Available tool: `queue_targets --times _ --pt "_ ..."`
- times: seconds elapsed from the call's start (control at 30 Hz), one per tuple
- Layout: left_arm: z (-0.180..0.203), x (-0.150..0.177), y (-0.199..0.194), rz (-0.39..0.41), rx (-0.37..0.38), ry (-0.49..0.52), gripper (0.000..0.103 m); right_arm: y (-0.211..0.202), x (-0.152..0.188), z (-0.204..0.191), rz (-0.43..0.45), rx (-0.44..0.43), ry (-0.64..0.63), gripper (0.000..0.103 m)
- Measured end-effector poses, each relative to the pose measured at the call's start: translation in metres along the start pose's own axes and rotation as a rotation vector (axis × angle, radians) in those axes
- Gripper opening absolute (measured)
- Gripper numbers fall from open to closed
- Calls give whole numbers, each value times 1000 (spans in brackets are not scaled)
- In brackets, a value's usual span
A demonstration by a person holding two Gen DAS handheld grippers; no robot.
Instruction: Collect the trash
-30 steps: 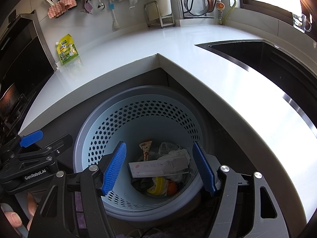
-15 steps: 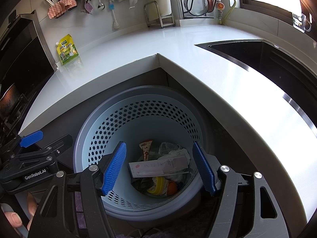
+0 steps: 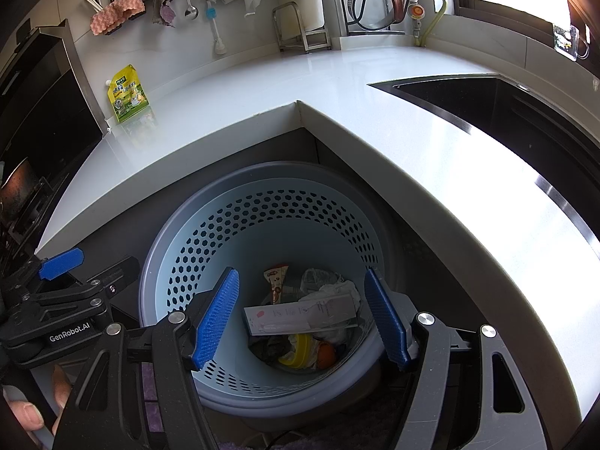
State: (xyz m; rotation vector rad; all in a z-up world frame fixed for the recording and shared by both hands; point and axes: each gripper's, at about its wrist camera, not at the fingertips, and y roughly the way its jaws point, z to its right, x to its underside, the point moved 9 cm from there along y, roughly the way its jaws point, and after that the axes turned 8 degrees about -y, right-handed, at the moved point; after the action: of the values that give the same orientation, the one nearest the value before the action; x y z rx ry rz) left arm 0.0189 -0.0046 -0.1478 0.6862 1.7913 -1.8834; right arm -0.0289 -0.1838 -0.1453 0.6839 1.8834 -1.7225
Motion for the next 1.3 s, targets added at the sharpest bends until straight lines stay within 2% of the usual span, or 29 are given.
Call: queue_targets --times 1.3 --pt "-2 1 3 -20 -9 -18 96 -1 0 0 0 0 0 67"
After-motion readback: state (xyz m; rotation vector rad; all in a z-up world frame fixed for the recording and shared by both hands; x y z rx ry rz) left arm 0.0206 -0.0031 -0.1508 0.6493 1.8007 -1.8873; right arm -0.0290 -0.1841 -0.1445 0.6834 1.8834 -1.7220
